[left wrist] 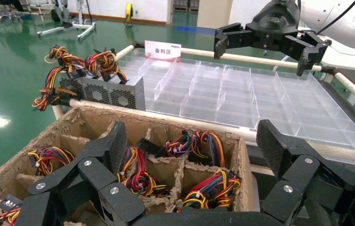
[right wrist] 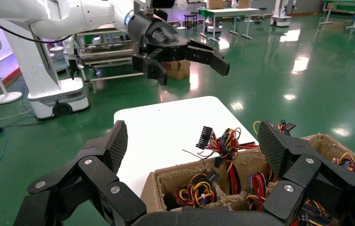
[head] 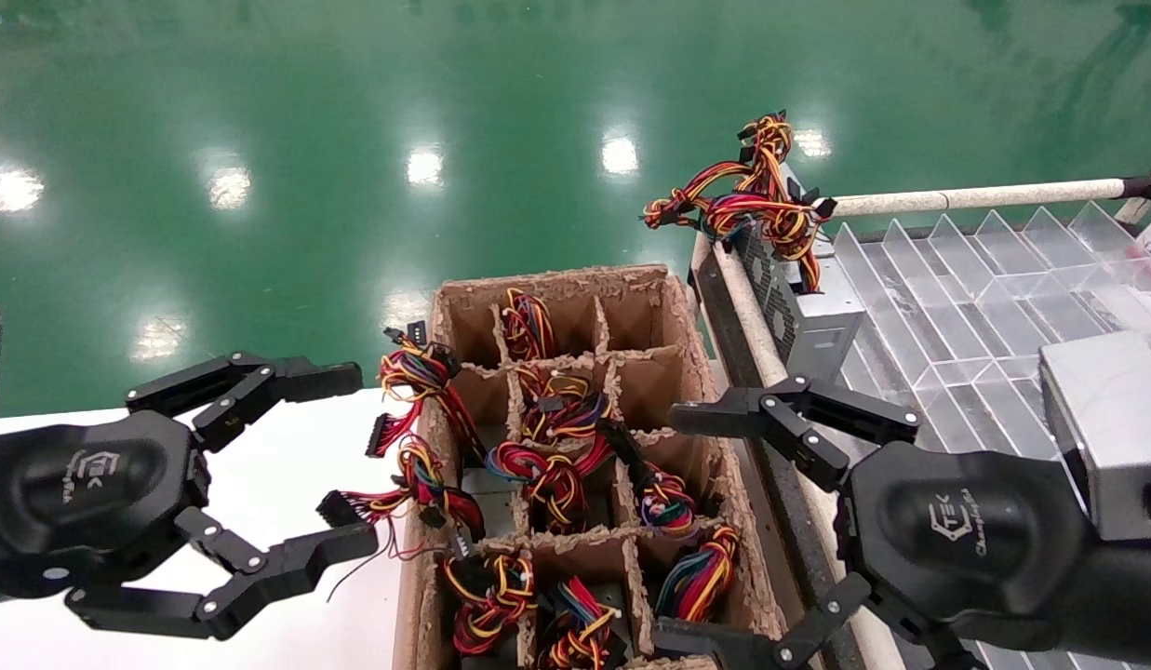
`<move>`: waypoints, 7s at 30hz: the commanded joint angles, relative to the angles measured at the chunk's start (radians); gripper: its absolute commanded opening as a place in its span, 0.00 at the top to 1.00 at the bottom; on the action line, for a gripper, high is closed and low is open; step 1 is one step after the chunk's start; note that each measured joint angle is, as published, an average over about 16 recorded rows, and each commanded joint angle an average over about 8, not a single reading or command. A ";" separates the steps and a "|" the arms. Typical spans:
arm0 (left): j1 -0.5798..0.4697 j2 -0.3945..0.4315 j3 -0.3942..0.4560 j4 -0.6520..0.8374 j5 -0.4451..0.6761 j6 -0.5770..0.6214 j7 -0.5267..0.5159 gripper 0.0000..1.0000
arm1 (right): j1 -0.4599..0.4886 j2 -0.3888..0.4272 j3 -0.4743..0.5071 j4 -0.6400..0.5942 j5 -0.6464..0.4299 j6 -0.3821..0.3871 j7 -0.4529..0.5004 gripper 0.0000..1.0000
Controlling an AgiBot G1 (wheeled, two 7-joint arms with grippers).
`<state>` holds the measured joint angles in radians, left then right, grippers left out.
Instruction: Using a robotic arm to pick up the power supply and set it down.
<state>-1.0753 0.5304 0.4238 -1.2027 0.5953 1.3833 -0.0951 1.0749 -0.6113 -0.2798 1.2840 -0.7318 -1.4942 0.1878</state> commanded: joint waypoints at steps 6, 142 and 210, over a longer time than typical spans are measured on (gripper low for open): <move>0.000 0.000 0.000 0.000 0.000 0.000 0.000 0.00 | 0.000 0.000 0.000 0.000 0.000 0.000 0.000 0.00; 0.000 0.000 0.000 0.000 0.000 0.000 0.000 1.00 | 0.595 0.142 -0.191 0.047 -0.148 0.035 -0.269 1.00; 0.000 0.000 0.000 0.000 0.000 0.000 0.000 1.00 | 0.630 0.423 -0.221 0.052 -0.493 0.006 -0.271 1.00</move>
<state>-1.0753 0.5304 0.4238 -1.2027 0.5953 1.3832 -0.0951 1.7059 -0.1885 -0.4998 1.3374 -1.2279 -1.4854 -0.0840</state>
